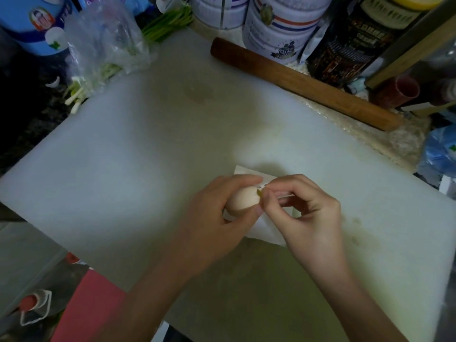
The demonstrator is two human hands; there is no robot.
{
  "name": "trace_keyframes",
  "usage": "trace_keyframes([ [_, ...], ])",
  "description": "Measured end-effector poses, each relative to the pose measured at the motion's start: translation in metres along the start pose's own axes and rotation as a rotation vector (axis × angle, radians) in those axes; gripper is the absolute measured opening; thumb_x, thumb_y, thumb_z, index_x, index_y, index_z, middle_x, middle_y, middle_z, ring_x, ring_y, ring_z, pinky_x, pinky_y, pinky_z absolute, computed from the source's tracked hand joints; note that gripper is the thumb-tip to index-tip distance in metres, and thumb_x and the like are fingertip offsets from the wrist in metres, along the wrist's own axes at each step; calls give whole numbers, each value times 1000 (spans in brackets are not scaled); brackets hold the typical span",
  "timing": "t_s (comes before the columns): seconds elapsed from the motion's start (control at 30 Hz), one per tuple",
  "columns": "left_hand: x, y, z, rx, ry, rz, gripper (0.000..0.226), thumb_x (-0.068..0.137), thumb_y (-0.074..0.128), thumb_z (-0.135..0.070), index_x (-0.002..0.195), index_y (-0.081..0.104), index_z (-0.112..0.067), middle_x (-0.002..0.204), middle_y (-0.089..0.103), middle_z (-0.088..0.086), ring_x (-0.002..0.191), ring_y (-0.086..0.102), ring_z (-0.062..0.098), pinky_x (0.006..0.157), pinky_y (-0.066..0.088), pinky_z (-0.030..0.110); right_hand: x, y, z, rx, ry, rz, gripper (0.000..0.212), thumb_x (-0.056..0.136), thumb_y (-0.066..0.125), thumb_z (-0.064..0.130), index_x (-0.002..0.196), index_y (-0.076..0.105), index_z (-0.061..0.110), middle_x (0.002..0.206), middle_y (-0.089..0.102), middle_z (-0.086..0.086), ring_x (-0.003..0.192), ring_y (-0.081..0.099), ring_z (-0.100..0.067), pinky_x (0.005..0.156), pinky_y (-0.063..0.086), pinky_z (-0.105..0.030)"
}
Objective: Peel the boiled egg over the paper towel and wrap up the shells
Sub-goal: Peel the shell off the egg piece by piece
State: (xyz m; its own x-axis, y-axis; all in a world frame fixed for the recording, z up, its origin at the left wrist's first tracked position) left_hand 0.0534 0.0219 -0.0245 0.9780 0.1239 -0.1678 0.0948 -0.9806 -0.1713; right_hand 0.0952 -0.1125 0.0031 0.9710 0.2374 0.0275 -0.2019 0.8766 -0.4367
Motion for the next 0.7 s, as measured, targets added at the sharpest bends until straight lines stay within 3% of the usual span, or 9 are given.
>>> trace_keyframes([
  [0.17,1,2,-2,62,54,-32,23,76,66,-29,96,61,-41,95,62,-13,87,62,8,67,54,31,-1,1,-5,226,200,-37,15,79,69,1,72,71,15,68,69,-1,65,63,-7,65,47,-14],
  [0.37,1,1,-9,89,92,-76,23,78,64,-29,97,60,-40,97,61,-14,89,61,7,67,54,32,-3,0,-1,372,302,-78,17,80,66,-1,71,70,14,61,67,10,63,61,0,64,47,-10],
  [0.57,-6,6,-5,186,81,-96,21,79,64,-28,99,62,-35,101,61,-10,88,60,4,71,52,24,-11,1,-8,543,519,-55,13,80,66,6,75,74,14,75,69,-3,75,61,-12,80,49,-28],
  [0.7,-10,4,-4,150,13,-106,22,81,67,-22,96,61,-37,104,61,-11,91,60,2,72,51,19,-4,-7,-5,438,466,-56,13,80,68,11,70,73,18,69,70,8,69,62,-3,69,49,-16],
])
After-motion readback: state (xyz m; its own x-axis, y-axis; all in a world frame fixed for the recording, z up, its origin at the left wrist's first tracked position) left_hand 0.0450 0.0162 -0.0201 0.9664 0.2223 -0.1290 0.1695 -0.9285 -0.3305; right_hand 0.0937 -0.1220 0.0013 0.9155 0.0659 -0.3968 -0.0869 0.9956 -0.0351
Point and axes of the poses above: each hand's wrist, its own x-axis towards the middle knuckle, its own y-axis out of the palm, z = x × y, the point moved 3 cm from there along x, towards the middle knuckle
